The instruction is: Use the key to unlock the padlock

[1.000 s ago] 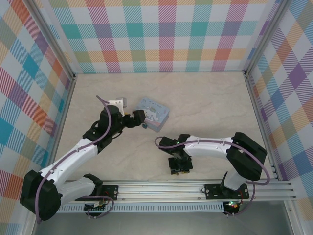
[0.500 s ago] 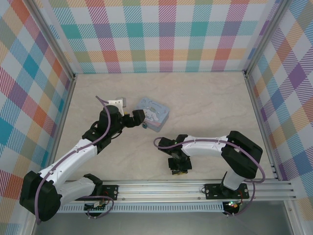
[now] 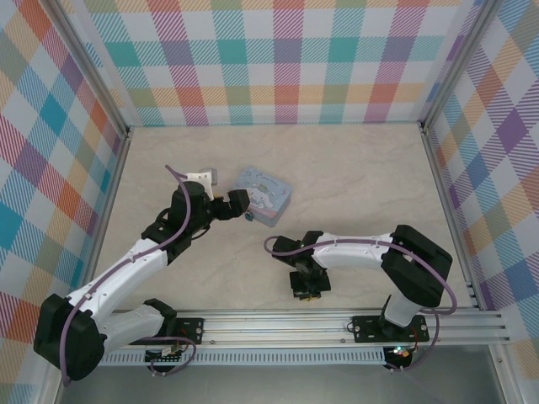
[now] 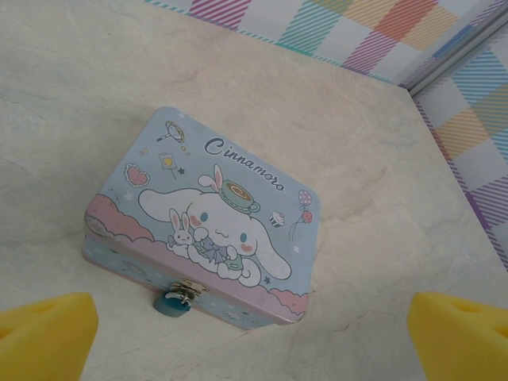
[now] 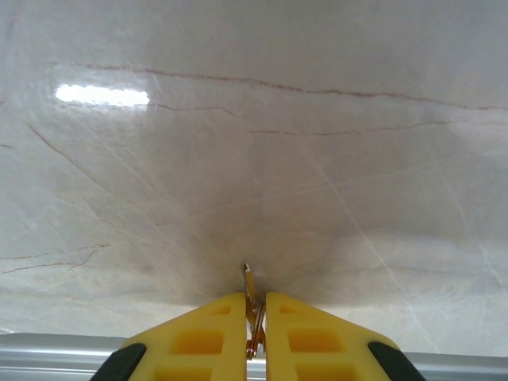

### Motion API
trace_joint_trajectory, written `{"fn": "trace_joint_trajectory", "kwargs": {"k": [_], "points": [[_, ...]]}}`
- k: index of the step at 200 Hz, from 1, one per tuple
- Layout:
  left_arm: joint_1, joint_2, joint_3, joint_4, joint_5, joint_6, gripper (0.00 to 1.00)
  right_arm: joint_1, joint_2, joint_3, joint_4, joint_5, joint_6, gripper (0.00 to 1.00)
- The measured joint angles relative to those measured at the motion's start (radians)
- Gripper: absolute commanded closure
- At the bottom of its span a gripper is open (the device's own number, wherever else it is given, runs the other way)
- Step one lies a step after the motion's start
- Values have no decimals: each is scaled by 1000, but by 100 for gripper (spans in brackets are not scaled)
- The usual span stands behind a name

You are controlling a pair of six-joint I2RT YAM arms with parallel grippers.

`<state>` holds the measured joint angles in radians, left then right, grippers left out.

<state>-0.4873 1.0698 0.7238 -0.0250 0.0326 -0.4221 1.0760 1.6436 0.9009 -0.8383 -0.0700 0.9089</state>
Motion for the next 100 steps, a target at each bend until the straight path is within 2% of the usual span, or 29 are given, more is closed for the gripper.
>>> {"fn": "trace_joint_trajectory", "kwargs": {"k": [26,56,100], "points": [[0,0,0,0,0,0,0,-3,-15,0,4,14,-6,97],[0,0,0,1,4,0,1,-34,-100,-8,37,25,-46,97],[2,-16,0,33,87,23,7,-214,-396,-104,270,-33,-207,95]]}}
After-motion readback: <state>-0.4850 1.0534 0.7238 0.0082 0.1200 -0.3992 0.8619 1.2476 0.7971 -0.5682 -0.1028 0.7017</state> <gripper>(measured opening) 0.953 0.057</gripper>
